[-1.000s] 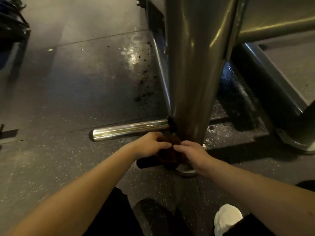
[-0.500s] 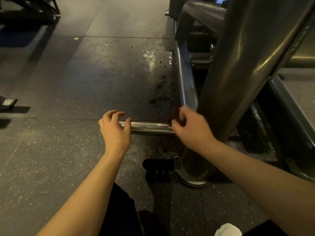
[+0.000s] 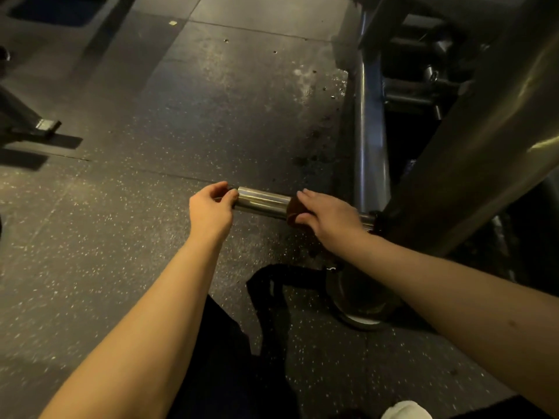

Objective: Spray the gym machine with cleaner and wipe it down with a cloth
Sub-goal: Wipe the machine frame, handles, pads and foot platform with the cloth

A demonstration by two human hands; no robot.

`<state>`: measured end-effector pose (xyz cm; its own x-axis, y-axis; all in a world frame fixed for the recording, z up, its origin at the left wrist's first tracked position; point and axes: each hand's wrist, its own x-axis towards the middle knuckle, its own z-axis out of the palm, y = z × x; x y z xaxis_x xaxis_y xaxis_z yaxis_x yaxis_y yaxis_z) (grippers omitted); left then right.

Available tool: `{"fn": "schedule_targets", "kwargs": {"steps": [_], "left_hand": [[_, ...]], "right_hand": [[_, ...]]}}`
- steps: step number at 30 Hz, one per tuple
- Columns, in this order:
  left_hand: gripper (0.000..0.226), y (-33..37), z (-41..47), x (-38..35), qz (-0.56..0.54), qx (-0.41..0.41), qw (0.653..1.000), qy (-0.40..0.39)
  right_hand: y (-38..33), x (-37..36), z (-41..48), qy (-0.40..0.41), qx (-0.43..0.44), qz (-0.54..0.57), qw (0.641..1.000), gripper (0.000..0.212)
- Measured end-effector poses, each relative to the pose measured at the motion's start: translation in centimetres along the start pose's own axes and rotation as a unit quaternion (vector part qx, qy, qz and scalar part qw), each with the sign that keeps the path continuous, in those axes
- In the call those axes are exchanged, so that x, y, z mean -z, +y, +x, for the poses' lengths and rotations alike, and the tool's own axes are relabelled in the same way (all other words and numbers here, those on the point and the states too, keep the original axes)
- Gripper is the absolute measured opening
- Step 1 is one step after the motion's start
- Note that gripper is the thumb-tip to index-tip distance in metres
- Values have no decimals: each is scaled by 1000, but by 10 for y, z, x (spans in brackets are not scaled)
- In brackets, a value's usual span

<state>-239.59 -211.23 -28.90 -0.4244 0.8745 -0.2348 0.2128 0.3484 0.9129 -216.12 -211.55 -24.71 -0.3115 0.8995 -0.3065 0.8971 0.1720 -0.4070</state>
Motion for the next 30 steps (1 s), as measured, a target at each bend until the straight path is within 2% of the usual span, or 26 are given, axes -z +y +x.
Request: {"fn": "schedule_targets", "kwargs": {"steps": [6, 10, 13, 18, 22, 26, 30], "left_hand": [[26, -6, 6, 1, -54, 35, 998, -6], [25, -8, 4, 4, -103, 77, 991, -34], [21, -3, -1, 0, -111, 90, 989, -33], [12, -1, -1, -4, -127, 93, 987, -26], [12, -2, 1, -6, -130, 92, 987, -26], [12, 0, 1, -8, -129, 85, 988, -26], [14, 1, -3, -11, -130, 89, 987, -12]], "right_hand": [[-80, -25, 56, 16, 103, -84, 991, 61], [-71, -27, 54, 1, 115, -121, 986, 67], [-33, -14, 34, -10, 88, -146, 985, 68], [40, 8, -19, -66, -32, -215, 974, 74], [41, 3, -28, -45, -53, -229, 971, 74], [13, -14, -15, 21, 13, -197, 980, 75], [-27, -32, 8, 52, 45, -158, 985, 76]]}}
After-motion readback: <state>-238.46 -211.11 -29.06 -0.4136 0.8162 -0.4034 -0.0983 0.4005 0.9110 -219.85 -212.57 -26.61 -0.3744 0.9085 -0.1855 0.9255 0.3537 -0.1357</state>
